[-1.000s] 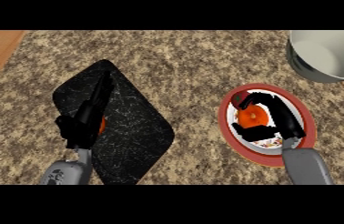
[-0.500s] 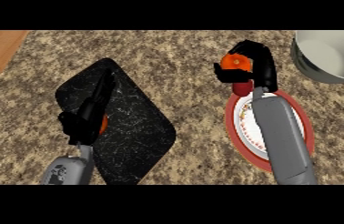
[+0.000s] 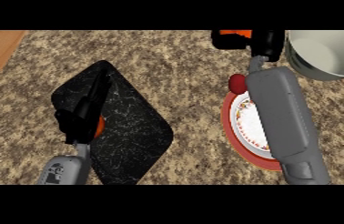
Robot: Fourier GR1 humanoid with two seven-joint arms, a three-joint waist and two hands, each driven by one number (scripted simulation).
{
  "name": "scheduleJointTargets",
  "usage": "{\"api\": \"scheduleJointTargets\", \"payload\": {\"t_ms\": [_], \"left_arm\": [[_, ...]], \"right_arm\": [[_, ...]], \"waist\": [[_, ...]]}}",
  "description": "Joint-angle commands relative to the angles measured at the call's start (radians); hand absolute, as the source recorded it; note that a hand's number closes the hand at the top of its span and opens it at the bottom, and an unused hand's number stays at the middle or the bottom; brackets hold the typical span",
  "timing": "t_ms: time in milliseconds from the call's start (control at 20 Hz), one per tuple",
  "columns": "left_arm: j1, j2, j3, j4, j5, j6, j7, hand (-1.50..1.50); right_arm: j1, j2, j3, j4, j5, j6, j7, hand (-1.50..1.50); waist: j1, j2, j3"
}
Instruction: Pick the squash from the plate and place it in the bowl
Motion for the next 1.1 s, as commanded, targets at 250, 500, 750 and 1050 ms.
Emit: {"api": "scheduleJointTargets", "payload": {"t_ms": [250,500,750,1050], "left_arm": [[0.04,0.023,0.0,-0.054,0.005,-0.035,-0.006,0.0],[-0.017,-0.018,-0.001,0.014,-0.024,0.009,-0.026,0.0],[0.045,0.013,0.007,-0.076,0.011,-0.035,0.025,0.0],[-0.033,0.016,0.036,0.016,0.018,-0.045,0.0,0.0]], "right_arm": [[-0.31,-0.115,-0.049,0.141,0.126,0.08,0.265,1.5],[-0.361,-0.221,-0.113,0.227,0.104,0.092,0.237,1.5],[-0.369,-0.292,-0.166,0.342,0.073,0.062,0.164,1.5],[-0.332,-0.38,-0.136,0.476,0.168,0.065,0.174,1.5]], "waist": [[0.017,0.004,0.0],[0.007,0.007,0.0],[0.015,0.006,0.001],[0.007,0.009,0.001]]}}
